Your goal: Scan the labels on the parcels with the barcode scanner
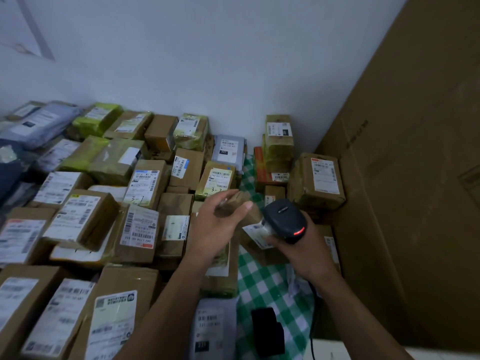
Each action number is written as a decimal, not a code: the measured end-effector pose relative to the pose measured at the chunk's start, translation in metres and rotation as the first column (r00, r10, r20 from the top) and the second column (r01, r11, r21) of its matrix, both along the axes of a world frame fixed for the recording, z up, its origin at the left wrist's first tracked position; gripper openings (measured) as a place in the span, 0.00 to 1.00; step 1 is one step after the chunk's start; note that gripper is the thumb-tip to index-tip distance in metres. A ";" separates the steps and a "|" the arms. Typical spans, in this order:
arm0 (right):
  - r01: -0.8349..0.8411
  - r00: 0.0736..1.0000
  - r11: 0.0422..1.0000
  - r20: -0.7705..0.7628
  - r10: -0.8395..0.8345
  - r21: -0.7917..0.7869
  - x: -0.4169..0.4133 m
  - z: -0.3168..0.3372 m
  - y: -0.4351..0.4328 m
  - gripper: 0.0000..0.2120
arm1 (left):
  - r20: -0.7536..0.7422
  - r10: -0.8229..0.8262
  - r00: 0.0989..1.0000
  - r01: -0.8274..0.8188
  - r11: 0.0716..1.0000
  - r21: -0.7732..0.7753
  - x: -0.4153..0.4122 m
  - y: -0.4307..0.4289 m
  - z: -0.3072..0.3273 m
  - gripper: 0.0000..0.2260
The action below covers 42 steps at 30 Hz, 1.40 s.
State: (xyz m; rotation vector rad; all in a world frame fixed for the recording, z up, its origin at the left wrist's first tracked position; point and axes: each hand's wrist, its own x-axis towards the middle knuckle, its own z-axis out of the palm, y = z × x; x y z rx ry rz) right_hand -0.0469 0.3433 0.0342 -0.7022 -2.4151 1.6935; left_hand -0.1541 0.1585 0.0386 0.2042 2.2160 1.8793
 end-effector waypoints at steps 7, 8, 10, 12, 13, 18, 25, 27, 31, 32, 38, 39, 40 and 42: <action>0.027 0.999 1.000 -0.029 -0.027 -0.005 0.003 0.009 -0.001 0.30 | -0.112 0.022 0.994 -0.019 0.999 0.027 -0.020 0.018 0.014 0.17; 0.015 1.000 1.000 -0.022 -0.015 -0.005 0.005 0.011 0.001 0.30 | -0.175 0.017 0.984 -0.016 1.000 0.005 -0.027 0.018 0.016 0.19; -0.011 1.000 1.000 -0.002 0.011 -0.005 0.008 0.016 0.006 0.30 | -0.274 0.014 0.962 -0.023 0.999 -0.031 -0.045 0.019 0.020 0.20; -0.042 0.999 0.999 0.023 0.042 0.008 0.008 0.020 0.009 0.29 | -0.335 0.027 0.942 -0.060 0.994 -0.088 -0.064 0.022 0.021 0.20; -0.060 0.998 0.998 0.036 0.059 0.014 0.007 0.022 0.010 0.28 | -0.347 0.034 0.937 -0.078 0.990 -0.114 -0.072 0.024 0.021 0.21; -0.134 0.989 0.991 0.068 0.132 0.025 -0.003 0.039 0.005 0.26 | -0.347 -0.010 0.938 -0.060 0.980 -0.190 -0.094 0.037 0.019 0.21; -0.149 0.983 0.988 0.110 0.145 0.026 -0.007 0.051 0.005 0.26 | -0.361 -0.020 0.932 -0.074 0.967 -0.243 -0.095 0.043 0.019 0.21; -0.160 0.980 0.987 0.120 0.157 0.014 -0.005 0.054 0.006 0.28 | -0.369 -0.026 0.929 -0.072 0.966 -0.249 -0.094 0.042 0.022 0.21; -0.161 0.979 0.987 0.124 0.159 0.008 -0.002 0.058 0.006 0.27 | -0.371 -0.029 0.928 -0.073 0.964 -0.257 -0.093 0.042 0.023 0.22; -0.164 0.979 0.986 0.126 0.161 0.007 -0.002 0.058 0.006 0.27 | -0.370 -0.031 0.929 -0.072 0.962 -0.262 -0.093 0.041 0.022 0.22; -0.166 0.978 0.986 0.131 0.164 -0.002 0.000 0.059 0.006 0.26 | -0.353 -0.025 0.935 -0.066 0.967 -0.244 -0.091 0.041 0.021 0.23; -0.164 0.978 0.986 0.128 0.164 -0.007 0.000 0.059 0.007 0.26 | -0.342 -0.019 0.940 -0.065 0.970 -0.234 -0.091 0.041 0.021 0.23; -0.159 0.980 0.987 0.121 0.160 -0.013 0.001 0.058 0.007 0.26 | -0.322 -0.009 0.947 -0.064 0.974 -0.217 -0.092 0.040 0.019 0.23; -0.132 0.986 0.991 0.101 0.133 -0.016 0.000 0.056 0.009 0.28 | -0.250 -0.002 0.968 -0.042 0.985 -0.168 -0.090 0.035 0.015 0.25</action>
